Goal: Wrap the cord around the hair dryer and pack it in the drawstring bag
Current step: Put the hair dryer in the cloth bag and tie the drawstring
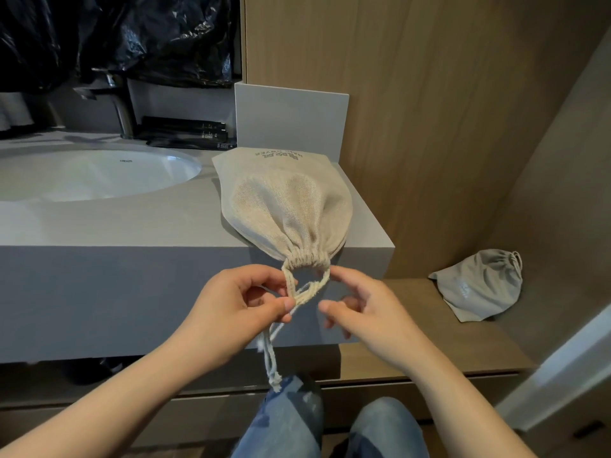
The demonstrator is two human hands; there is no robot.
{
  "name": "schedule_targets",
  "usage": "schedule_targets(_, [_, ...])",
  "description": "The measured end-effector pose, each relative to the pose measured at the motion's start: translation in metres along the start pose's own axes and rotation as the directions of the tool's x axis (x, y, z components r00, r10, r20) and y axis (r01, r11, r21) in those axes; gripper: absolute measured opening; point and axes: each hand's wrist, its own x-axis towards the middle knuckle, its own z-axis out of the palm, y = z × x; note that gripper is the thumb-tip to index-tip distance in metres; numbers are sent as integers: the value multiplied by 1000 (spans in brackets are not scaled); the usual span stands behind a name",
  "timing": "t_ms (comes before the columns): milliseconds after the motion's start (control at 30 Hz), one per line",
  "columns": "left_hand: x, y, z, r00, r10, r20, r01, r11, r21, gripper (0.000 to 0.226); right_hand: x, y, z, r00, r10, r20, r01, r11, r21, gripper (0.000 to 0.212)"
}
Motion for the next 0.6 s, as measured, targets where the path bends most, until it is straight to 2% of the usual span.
schedule_targets(100, [0,2,-4,1000,7,-7,-7,1000,-15,16,9,-4,5,985,-16,169,-34,957,287,35])
schedule_targets(200, [1,2,-8,1000,4,-14,-4,1000,-21,16,9,-3,-3,981,12,194,-75,944,320,18])
schedule_targets(267, [3,3,-11,1000,-3,-9,3,1000,-4,14,7,-1,-11,995,42,92,-62,972,225,16])
schedule_targets(333, [6,3,-15,1000,-3,-16,3,999,37,12,5,4,-23,991,36,-127,-23,995,96,19])
schedule_targets(400, [10,2,-18,999,-2,-52,5,999,53,11,3,9,-35,937,24,-349,-23,1000,7,20])
schedule_targets(433, [11,2,-17,998,2,-64,2,998,64,10,2,10,-36,910,18,-413,-32,999,-26,18])
schedule_targets(533, [12,-2,-10,995,63,-75,-50,986,160,10,-3,8,-25,882,1,-471,-64,991,-118,8])
schedule_targets(600, [11,-6,-6,991,105,-82,-87,975,205,13,-10,2,-14,844,-25,-536,-64,987,-148,10])
